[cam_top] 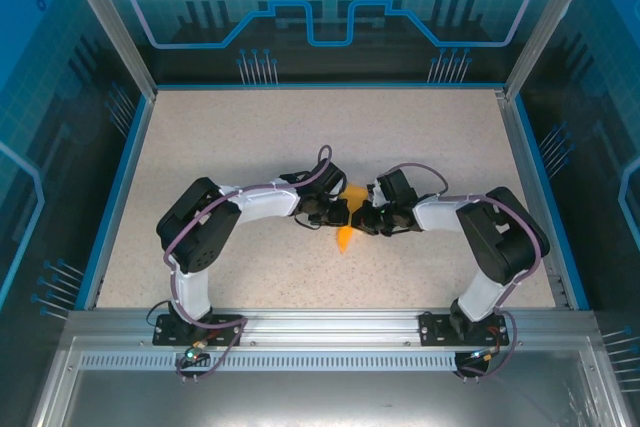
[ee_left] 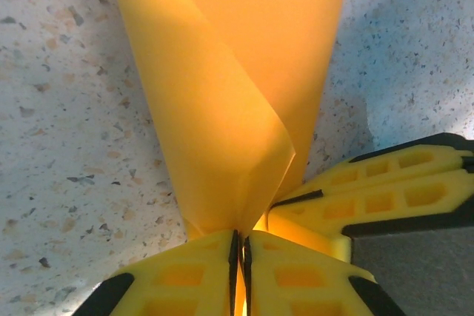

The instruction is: Fold a paper plane with a square sheet of paper (pick it up from the middle)

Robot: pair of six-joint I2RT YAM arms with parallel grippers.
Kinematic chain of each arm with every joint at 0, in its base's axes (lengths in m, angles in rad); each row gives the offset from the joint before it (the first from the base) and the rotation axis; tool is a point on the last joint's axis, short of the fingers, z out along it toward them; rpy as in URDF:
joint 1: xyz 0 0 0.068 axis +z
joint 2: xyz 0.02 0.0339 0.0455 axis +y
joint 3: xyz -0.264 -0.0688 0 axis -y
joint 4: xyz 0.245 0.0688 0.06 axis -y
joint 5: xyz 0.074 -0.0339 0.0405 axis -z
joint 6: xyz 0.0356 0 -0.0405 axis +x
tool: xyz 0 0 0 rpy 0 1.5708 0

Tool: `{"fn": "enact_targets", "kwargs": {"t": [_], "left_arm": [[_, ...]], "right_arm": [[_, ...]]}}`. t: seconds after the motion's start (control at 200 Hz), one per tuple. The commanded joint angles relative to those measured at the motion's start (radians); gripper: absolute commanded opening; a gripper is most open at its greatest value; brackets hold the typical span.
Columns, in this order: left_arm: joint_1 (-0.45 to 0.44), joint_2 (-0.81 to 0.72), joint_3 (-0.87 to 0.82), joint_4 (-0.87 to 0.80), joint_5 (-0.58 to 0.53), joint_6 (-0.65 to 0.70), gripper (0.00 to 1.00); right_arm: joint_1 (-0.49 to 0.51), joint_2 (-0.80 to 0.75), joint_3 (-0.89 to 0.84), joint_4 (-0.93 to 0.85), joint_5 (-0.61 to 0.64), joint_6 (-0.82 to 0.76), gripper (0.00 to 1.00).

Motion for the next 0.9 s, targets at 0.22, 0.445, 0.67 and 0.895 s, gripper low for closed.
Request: {"fn": "enact_targets", "kwargs": {"t": [0.22, 0.445, 0.67, 0.895], "left_arm": [[0.011, 0.028, 0.055, -0.02, 0.009, -0.023, 0.13], [0.011, 0.049, 0.086, -0.03, 0.001, -0.037, 0.13], [0.01, 0.079, 0.086, -0.037, 0.015, -0.036, 0.14], [0.009, 0.09, 0.083, -0.007, 0.041, -0.03, 0.14]], "right_arm": [[-0.008, 0.022, 0.011, -0.064, 0.025, -0.044, 0.05], [-0.008, 0.033, -0.008, -0.044, 0.015, -0.04, 0.03], [-0.01, 0.028, -0.022, -0.014, 0.0, -0.026, 0.03], [-0.01, 0.012, -0.033, 0.009, -0.009, -0.016, 0.03]]}}
